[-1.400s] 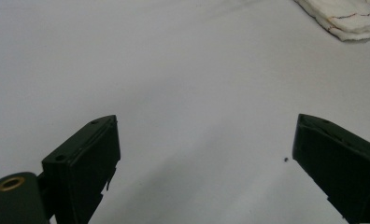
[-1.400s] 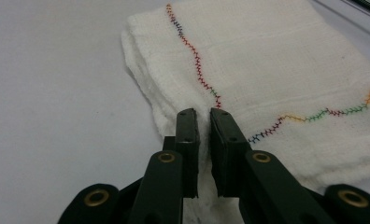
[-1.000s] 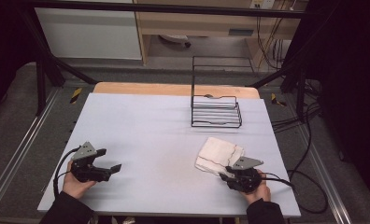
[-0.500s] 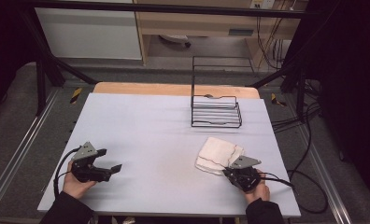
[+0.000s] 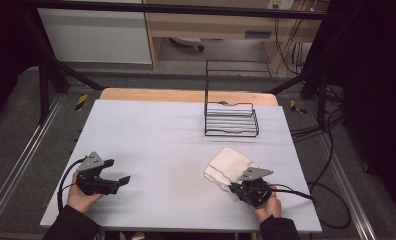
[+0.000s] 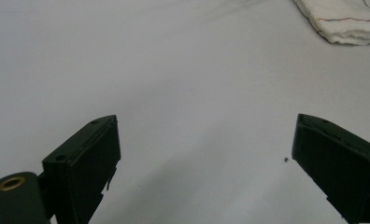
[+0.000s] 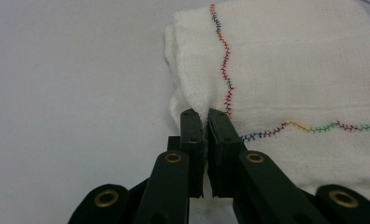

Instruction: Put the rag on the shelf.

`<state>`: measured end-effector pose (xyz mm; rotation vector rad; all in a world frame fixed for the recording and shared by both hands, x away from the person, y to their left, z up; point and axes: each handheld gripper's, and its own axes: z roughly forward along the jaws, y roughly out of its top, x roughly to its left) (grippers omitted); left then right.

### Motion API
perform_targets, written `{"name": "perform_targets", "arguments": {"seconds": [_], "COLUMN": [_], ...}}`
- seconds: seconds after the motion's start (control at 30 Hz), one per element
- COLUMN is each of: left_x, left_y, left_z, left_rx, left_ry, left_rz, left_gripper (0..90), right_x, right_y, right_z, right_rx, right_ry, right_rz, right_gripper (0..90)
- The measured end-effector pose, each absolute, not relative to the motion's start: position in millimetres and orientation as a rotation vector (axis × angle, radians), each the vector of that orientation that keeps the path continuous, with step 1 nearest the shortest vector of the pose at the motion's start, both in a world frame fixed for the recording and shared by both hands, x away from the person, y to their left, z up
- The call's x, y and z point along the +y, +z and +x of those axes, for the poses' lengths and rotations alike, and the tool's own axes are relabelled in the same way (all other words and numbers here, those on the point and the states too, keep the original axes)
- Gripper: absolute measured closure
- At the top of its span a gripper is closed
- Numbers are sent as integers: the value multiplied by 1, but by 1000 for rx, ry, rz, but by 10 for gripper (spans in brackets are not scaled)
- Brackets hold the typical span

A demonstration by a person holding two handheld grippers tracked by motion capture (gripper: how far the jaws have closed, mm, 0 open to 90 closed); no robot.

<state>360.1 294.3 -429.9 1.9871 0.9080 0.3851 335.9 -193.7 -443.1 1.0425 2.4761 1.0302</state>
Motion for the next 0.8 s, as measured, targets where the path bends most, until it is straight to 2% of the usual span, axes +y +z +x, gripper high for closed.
{"name": "perform_targets", "arguments": {"seconds": [0.43, 0.47, 0.5, 0.53, 0.6, 0.63, 0.67, 0.77, 0.8], "left_x": [294, 294, 294, 294, 294, 294, 294, 294, 293], "left_y": [-430, -430, -430, -430, -430, -430, -430, -430, -430], "left_z": [360, 360, 360, 360, 360, 360, 360, 360, 360], "left_rx": [905, 905, 905, 905, 906, 907, 908, 906, 906], "left_ry": [387, 387, 386, 387, 385, 386, 387, 386, 386], "left_rz": [1985, 1985, 1985, 1986, 1984, 1984, 1985, 1988, 1988], "left_gripper": [78, 78, 78, 78, 78, 78, 78, 78, 78], "right_x": [-208, -208, -208, -209, -212, -221, -221, -239, -244], "right_y": [-438, -439, -439, -437, -433, -424, -424, -416, -417], "right_z": [338, 339, 339, 340, 340, 343, 343, 353, 358], "right_rx": [2458, 2461, 2461, 2456, 2445, 2372, 2372, 2266, 2239], "right_ry": [991, 993, 993, 1024, 1065, 1144, 1144, 1149, 1127], "right_rz": [1043, 1043, 1043, 1037, 1035, 1035, 1035, 1069, 1082], "right_gripper": [813, 758, 758, 690, 671, 590, 590, 424, 417]}}
